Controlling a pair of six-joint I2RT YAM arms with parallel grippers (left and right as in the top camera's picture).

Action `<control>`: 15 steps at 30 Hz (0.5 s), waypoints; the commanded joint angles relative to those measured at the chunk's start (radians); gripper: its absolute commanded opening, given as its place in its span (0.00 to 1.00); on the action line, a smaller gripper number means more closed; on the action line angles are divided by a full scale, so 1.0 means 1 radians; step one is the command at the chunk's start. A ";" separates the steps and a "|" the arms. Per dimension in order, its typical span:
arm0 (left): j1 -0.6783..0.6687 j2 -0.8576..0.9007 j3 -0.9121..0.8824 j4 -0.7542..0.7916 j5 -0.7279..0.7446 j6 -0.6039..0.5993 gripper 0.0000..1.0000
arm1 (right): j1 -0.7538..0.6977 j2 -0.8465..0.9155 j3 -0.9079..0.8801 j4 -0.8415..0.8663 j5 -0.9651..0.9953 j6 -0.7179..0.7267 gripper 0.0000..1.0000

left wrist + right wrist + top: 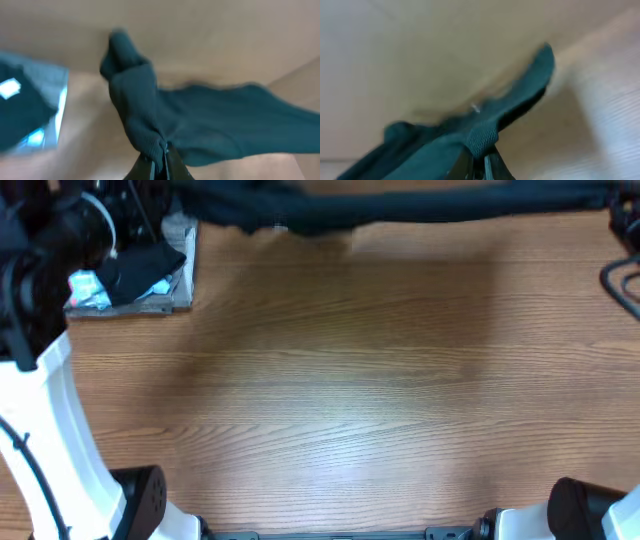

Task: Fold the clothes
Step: 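Lift the shirt by both corners and swing it toward the table top, then lay the shirt flat, drawing both grippers back toward the bottom edge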

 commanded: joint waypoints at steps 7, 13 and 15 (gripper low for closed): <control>-0.060 0.242 -0.114 -0.224 -0.077 0.098 0.04 | 0.043 0.142 -0.309 -0.068 0.016 -0.066 0.04; -0.098 0.314 -0.360 -0.224 -0.063 0.098 0.04 | 0.044 0.141 -0.595 -0.014 0.016 -0.066 0.04; -0.101 0.311 -0.432 -0.224 -0.068 0.101 0.04 | 0.044 0.141 -0.644 -0.015 0.024 -0.068 0.04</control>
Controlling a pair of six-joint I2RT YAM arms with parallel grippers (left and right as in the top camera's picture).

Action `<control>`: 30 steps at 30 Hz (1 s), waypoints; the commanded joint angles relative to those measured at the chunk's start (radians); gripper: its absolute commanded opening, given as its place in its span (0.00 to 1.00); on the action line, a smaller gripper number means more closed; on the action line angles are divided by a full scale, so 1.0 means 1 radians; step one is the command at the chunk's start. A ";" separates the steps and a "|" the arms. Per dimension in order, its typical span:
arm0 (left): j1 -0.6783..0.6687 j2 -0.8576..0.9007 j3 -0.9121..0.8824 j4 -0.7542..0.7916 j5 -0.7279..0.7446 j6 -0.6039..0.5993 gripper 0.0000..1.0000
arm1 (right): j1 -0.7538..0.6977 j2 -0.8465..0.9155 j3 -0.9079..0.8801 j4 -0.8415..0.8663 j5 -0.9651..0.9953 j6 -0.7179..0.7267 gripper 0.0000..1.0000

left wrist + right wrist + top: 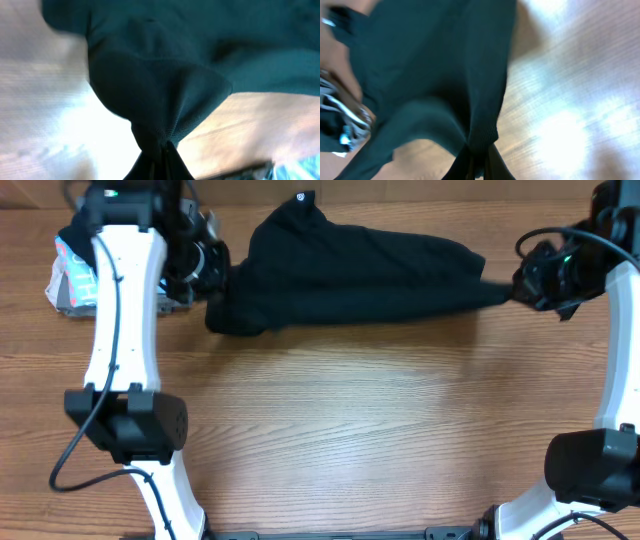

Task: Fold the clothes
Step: 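Lay the shirt flat, drawing both grippers back toward the bottom edge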

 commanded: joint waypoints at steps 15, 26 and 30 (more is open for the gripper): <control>-0.060 -0.250 -0.645 0.077 -0.006 0.130 0.04 | -0.023 -0.109 -0.210 -0.068 0.148 0.021 0.04; -0.093 -0.305 -1.009 0.218 0.015 0.135 0.04 | -0.051 -0.230 -0.537 0.059 0.168 0.076 0.04; -0.091 -0.314 -1.065 0.232 0.026 0.139 0.04 | -0.080 -0.280 -0.583 0.028 0.225 0.128 0.04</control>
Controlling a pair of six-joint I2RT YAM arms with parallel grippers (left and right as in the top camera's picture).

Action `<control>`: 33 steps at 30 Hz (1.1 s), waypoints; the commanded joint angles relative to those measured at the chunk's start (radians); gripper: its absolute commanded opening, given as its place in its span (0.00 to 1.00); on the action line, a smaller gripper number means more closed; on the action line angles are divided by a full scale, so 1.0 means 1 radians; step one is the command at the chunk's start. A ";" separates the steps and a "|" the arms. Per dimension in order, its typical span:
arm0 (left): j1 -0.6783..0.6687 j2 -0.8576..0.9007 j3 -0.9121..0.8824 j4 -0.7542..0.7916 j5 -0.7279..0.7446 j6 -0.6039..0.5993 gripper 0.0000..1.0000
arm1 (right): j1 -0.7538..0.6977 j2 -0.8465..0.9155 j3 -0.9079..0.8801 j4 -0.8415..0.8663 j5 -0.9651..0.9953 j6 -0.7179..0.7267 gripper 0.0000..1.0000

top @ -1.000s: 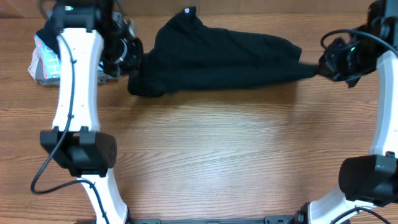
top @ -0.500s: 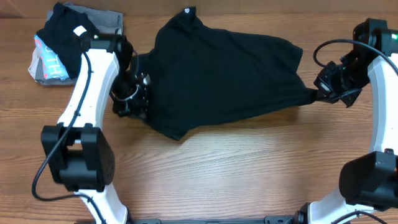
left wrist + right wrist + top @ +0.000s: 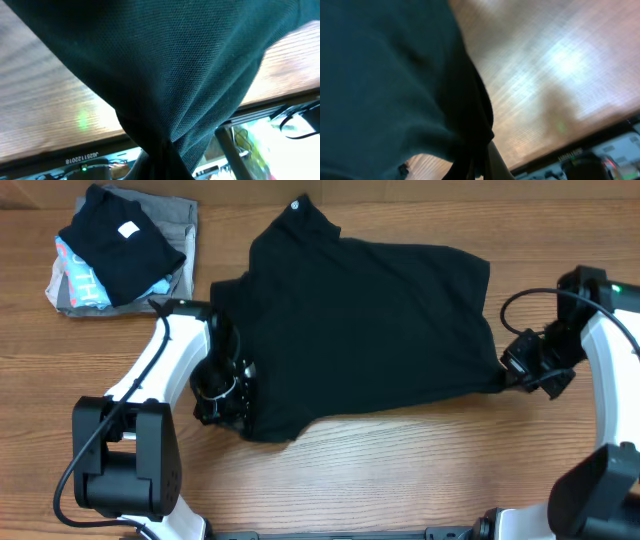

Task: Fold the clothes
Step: 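Lay the shirt flat, drawing both grippers back toward the bottom edge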

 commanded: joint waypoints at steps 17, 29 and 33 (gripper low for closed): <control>-0.048 -0.158 -0.038 -0.103 0.022 0.015 0.04 | -0.082 -0.116 -0.285 0.175 0.077 0.072 0.04; -0.180 -0.158 -0.043 -0.048 0.042 -0.074 0.04 | -0.112 -0.116 -0.284 0.206 0.076 0.068 0.04; -0.182 -0.158 -0.043 -0.040 0.032 -0.076 0.05 | -0.112 -0.119 -0.283 0.225 0.077 0.068 0.04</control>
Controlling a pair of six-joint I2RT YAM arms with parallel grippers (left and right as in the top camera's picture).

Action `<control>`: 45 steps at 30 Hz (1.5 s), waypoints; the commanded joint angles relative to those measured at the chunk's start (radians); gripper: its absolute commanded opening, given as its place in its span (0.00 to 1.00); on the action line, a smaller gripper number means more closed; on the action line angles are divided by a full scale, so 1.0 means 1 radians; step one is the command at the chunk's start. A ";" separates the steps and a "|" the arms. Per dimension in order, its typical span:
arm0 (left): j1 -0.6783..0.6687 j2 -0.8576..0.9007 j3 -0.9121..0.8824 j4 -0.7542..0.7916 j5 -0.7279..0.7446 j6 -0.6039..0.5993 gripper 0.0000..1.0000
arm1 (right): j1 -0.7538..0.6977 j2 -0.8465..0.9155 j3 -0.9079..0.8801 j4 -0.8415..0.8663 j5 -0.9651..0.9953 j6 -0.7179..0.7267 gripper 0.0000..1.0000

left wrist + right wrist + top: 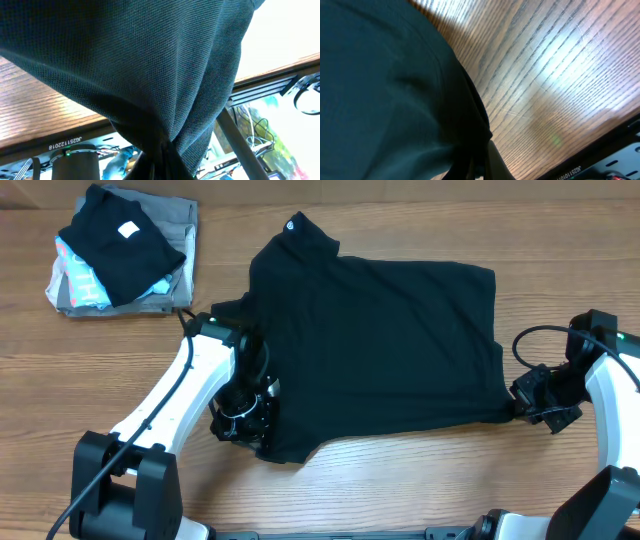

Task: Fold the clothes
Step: 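Lay the shirt flat, drawing both grippers back toward the bottom edge, then regrasp the shirt's lower right corner with the right gripper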

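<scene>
A black shirt (375, 340) lies spread on the wooden table, collar at the far side, hem toward the near side. My left gripper (262, 442) is shut on the shirt's near-left corner; in the left wrist view the dark cloth (130, 70) bunches into the jaws of that gripper (161, 167). My right gripper (513, 412) is shut on the near-right corner, and the right wrist view shows the fabric (385, 95) pinched in this gripper (476, 167) just above the tabletop.
A pile of folded clothes (122, 248), black on top of grey, sits at the far left corner. A black cable (540, 340) loops by the right arm. Bare wood table (420, 480) lies in front of the shirt, near the front edge.
Both grippers have come a little nearer the front edge with the shirt's corners. The shirt lies flatter and slightly further toward the near side.
First the shirt hung stretched between both shut grippers at the far edge. Then it was lower over the far part of the table, bunched. Later it lay spread on the table, corners held, and now it is drawn nearer.
</scene>
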 commanded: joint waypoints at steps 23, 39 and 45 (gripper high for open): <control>0.144 -0.016 -0.003 0.082 -0.064 -0.079 0.04 | -0.006 -0.010 -0.002 0.034 0.017 -0.013 0.15; 0.144 -0.016 -0.003 0.082 -0.065 -0.079 0.04 | -0.011 -0.010 -0.226 0.146 -0.063 -0.041 0.25; 0.144 -0.016 -0.002 0.095 -0.065 -0.079 0.04 | -0.011 -0.010 -0.296 0.190 -0.067 -0.036 0.26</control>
